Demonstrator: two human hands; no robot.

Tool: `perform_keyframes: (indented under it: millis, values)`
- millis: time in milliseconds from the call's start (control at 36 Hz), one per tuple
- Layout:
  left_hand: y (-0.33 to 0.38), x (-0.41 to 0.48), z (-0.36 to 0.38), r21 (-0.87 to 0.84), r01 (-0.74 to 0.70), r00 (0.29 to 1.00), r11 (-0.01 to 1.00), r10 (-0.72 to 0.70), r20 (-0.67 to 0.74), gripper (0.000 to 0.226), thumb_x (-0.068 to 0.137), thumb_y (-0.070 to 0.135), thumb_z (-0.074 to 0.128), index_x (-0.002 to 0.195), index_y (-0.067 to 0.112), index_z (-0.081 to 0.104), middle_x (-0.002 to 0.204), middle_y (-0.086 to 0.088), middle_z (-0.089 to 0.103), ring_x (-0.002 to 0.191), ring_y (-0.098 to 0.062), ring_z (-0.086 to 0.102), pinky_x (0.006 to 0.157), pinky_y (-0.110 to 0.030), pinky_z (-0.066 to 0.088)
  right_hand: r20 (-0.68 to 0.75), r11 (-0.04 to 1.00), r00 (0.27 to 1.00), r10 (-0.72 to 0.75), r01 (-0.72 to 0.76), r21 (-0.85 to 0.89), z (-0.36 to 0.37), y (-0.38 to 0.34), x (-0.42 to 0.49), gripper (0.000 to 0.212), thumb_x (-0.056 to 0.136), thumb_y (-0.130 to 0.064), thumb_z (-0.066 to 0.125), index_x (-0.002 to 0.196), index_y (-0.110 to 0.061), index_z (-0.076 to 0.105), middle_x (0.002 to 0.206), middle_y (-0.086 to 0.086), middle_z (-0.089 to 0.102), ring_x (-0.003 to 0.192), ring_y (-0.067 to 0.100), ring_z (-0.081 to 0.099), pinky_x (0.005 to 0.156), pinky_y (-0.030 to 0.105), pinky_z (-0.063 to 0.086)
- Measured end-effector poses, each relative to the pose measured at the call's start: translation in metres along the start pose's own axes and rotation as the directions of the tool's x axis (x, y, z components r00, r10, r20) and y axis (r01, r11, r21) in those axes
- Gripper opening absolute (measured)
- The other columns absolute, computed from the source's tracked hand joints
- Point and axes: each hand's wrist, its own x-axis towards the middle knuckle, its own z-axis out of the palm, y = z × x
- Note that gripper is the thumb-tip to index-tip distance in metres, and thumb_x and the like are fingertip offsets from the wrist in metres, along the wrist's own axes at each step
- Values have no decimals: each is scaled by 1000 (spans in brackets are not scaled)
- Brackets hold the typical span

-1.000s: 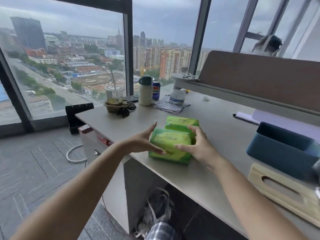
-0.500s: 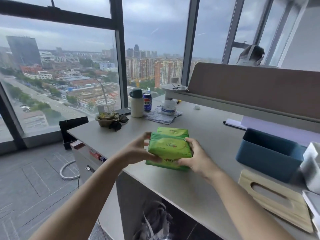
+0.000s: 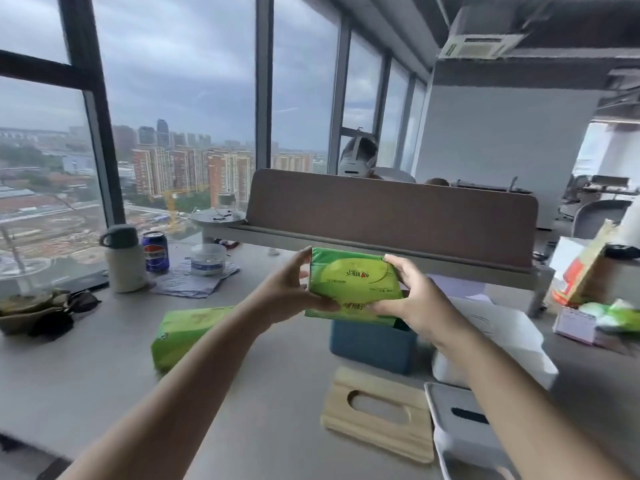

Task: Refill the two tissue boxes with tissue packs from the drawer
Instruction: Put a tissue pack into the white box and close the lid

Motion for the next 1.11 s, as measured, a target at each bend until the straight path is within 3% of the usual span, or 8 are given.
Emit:
perform_keyframes:
  millis: [83, 194, 417, 528, 667, 833, 1000, 1111]
  values:
    - [15, 29, 39, -15, -39, 997, 999, 40, 70, 87, 63, -5, 83, 129, 38, 46, 125, 5, 62, 104, 0, 64, 86, -24, 54, -81, 999, 996, 22, -25, -39, -43, 9, -3, 95, 63, -16, 87, 143, -30, 38, 128, -11, 50, 122, 2, 44, 98, 24, 37]
    - [34, 60, 94, 181, -105, 993, 978, 93, 73, 121, 52, 27, 91, 152, 16, 24, 146, 8, 44, 132, -13, 44, 103, -25, 38, -176, 992, 983, 56, -75, -104, -95, 29, -8, 94, 65, -12, 86, 144, -27, 37, 122, -12, 46, 117, 1, 40, 92, 21, 31]
    - [48, 96, 187, 343, -147, 986, 928, 111, 122, 107, 67, 24, 85, 152, 16, 21, 143, -7, 48, 127, -24, 47, 92, -24, 39, -312, 968, 944, 103, -168, -186, -152, 75, -22, 98, 66, -3, 84, 147, -20, 32, 120, -6, 51, 107, 8, 49, 79, 12, 39]
    - [46, 108, 216, 381, -138, 984, 914, 81, 160, 105, 68, 21, 84, 152, 21, 21, 135, -9, 53, 118, -25, 52, 83, -25, 44, -341, 956, 927, 156, -228, -184, -165, 97, -23, 99, 64, -4, 85, 147, -21, 33, 123, -5, 52, 110, 12, 53, 92, 26, 43]
    - [32, 116, 235, 459, -167, 976, 873, 81, 201, 95, 69, 21, 83, 148, 26, 32, 137, -11, 56, 122, -28, 53, 98, -32, 45, -366, 916, 916, 166, -281, -286, -167, 123, -20, 84, 63, -15, 87, 134, -27, 45, 117, -3, 60, 108, 17, 58, 90, 32, 48]
    - [13, 122, 252, 490, -171, 973, 855, 69, 220, 78, 79, 24, 75, 147, 18, 37, 151, -11, 40, 126, -31, 51, 98, -35, 46, -385, 886, 910, 151, -298, -355, -168, 149, -14, 62, 70, -13, 82, 124, -26, 55, 123, 2, 61, 108, 20, 59, 94, 34, 48]
    - [2, 128, 263, 620, -203, 970, 758, 69, 233, 65, 81, 35, 70, 139, 17, 48, 133, -8, 55, 122, -29, 50, 97, -35, 39, -354, 820, 917, 182, -340, -461, -169, 160, -14, 56, 75, -13, 77, 127, -20, 56, 128, 5, 59, 111, 22, 57, 91, 27, 45]
    - [-3, 127, 266, 832, -243, 970, 499, 136, 202, 47, 79, 57, 60, 115, 26, 59, 109, -1, 64, 112, -27, 51, 91, -42, 30, -310, 753, 930, 200, -348, -559, -160, 162, -10, 52, 81, -16, 70, 131, -18, 55, 132, 6, 58, 118, 25, 55, 95, 29, 43]
